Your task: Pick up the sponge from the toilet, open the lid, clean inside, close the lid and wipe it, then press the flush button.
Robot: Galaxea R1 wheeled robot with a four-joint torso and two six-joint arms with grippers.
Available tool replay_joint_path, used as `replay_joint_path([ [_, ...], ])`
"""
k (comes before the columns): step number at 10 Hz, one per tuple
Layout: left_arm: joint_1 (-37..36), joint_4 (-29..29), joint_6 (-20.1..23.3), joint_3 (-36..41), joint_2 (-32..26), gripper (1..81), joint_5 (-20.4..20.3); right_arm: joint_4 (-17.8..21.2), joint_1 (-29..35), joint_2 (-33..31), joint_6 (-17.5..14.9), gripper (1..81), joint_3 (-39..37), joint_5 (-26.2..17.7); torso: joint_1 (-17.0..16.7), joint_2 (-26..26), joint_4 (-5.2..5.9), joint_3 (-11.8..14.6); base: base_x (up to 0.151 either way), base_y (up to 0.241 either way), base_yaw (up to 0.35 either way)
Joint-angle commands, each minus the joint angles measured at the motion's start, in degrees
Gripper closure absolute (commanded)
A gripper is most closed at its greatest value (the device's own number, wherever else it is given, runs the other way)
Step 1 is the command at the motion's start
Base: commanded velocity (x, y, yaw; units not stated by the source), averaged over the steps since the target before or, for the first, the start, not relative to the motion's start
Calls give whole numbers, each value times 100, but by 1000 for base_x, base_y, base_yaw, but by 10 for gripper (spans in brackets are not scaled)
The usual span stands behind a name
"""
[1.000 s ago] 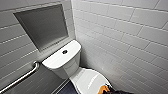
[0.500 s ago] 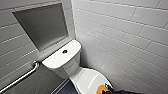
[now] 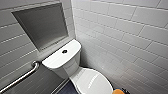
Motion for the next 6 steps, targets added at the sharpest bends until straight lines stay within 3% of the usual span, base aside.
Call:
replay_joint_path([
  [1,-410,-17,-42,1262,-837,10,540,-70,-607,-522,-41,811,121,-67,0,0,0,0,0,0,0],
  [4,-885,-61,-95,2045,-1356,10,768,-281,-1503,-530,-164,811,-213,232,0,0,2,-2,0,0,0],
  [5,-1060,-174,-122,2245,-1513,10,838,-411,-1845,-530,-242,811,-248,457,369,-573,2,-2,0,0,0],
  [6,-1245,-280,-122,2423,-1655,10,874,-588,-2223,-530,-322,811,-309,722,373,-582,2,-2,0,0,0],
])
